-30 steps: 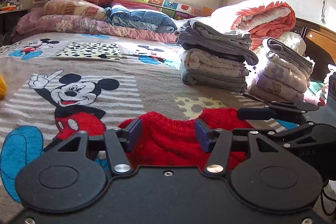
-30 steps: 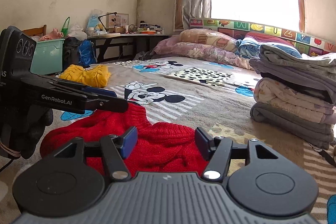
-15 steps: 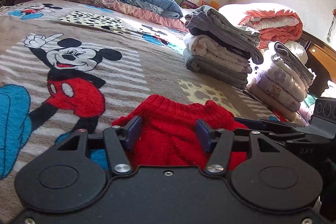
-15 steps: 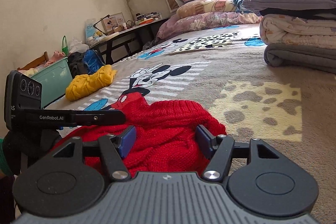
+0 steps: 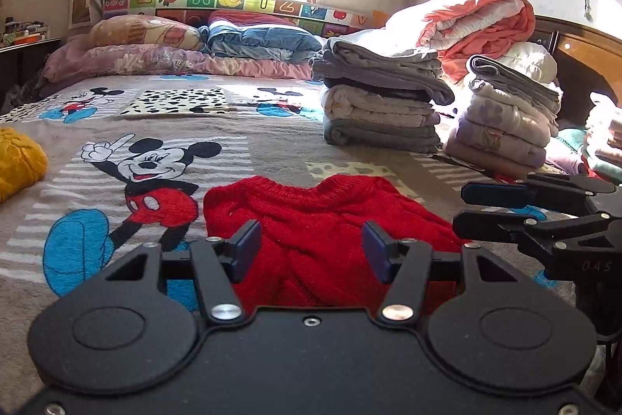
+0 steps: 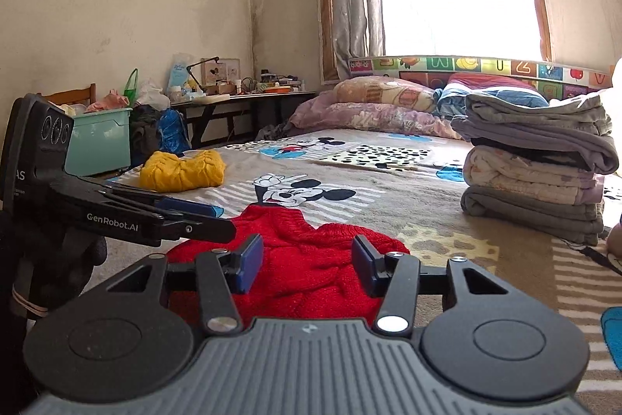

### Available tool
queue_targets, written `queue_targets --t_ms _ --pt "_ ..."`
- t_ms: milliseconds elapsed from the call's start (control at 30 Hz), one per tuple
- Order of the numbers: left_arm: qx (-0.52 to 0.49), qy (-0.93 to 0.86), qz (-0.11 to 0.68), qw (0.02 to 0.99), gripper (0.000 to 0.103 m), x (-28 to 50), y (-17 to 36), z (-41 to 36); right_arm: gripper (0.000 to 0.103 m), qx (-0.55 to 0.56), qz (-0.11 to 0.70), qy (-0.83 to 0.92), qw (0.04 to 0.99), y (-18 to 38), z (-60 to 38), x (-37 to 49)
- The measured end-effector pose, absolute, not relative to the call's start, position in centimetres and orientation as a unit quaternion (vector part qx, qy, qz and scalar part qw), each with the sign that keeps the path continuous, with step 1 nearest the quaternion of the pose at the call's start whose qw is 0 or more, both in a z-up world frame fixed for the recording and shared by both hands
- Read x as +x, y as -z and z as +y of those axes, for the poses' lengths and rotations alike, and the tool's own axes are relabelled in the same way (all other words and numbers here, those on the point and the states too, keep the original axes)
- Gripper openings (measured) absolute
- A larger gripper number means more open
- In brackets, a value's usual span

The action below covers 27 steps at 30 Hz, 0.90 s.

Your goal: Fold clothes

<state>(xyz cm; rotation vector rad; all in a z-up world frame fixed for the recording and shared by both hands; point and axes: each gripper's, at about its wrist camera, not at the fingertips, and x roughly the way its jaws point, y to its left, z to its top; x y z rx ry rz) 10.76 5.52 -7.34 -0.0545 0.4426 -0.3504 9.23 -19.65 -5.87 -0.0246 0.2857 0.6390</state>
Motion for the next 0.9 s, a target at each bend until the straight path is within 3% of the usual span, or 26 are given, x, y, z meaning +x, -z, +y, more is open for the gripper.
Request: queue_targets --t_ms 300,600,767,900 --pt "0.023 0.155 0.269 0.950 0.058 12.1 10.4 4.4 0.045 -0.009 0.195 -0.320 0.927 9.3 -18.0 9.8" --pt "-0.051 0.139 0.293 0.945 0.083 12.7 11.2 6.1 0.045 -0.003 0.201 -0.313 0.928 10.4 -18.0 9.9" --pt "-0.078 0.121 0.267 0.953 0.083 10.5 8.4 7.0 0.058 0.016 0.186 -0.297 0.937 9.0 -18.5 7.8" --pt "-0.157 0.115 0.297 0.935 0.090 10.4 8.2 8.4 0.064 0.162 0.224 -0.275 0.921 9.0 -21.5 8.3"
